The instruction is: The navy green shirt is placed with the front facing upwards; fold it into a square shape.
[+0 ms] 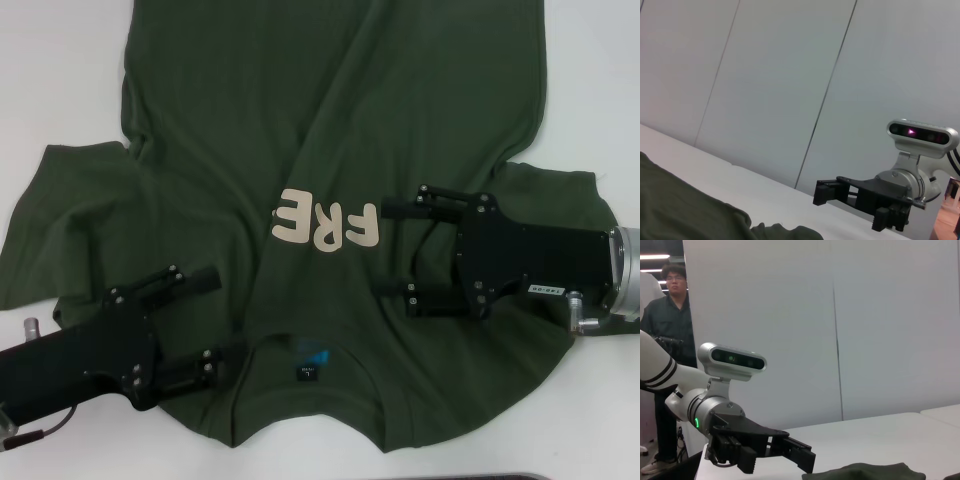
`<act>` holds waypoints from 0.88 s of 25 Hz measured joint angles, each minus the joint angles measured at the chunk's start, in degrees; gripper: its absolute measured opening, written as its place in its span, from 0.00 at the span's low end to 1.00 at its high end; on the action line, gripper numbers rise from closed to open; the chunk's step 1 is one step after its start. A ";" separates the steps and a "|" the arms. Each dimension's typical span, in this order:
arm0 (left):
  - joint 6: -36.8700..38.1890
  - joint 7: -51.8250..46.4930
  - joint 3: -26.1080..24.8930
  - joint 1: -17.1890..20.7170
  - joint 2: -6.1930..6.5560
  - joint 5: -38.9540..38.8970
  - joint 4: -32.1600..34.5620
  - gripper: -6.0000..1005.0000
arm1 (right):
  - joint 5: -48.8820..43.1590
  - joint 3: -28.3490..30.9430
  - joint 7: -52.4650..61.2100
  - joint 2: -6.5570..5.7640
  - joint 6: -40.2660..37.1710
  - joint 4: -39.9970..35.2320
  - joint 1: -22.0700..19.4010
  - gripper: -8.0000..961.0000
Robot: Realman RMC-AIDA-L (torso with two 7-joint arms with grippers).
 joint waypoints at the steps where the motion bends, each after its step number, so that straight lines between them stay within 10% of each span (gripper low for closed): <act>1: 0.00 0.00 -0.01 0.00 -0.01 0.03 0.00 0.81 | 0.00 0.00 0.00 0.00 0.00 0.00 -0.02 0.86; 22: -0.29 -11.36 -3.20 -1.26 0.12 -0.46 -1.94 0.79 | 0.02 -0.09 0.02 0.00 0.00 0.00 -0.17 0.86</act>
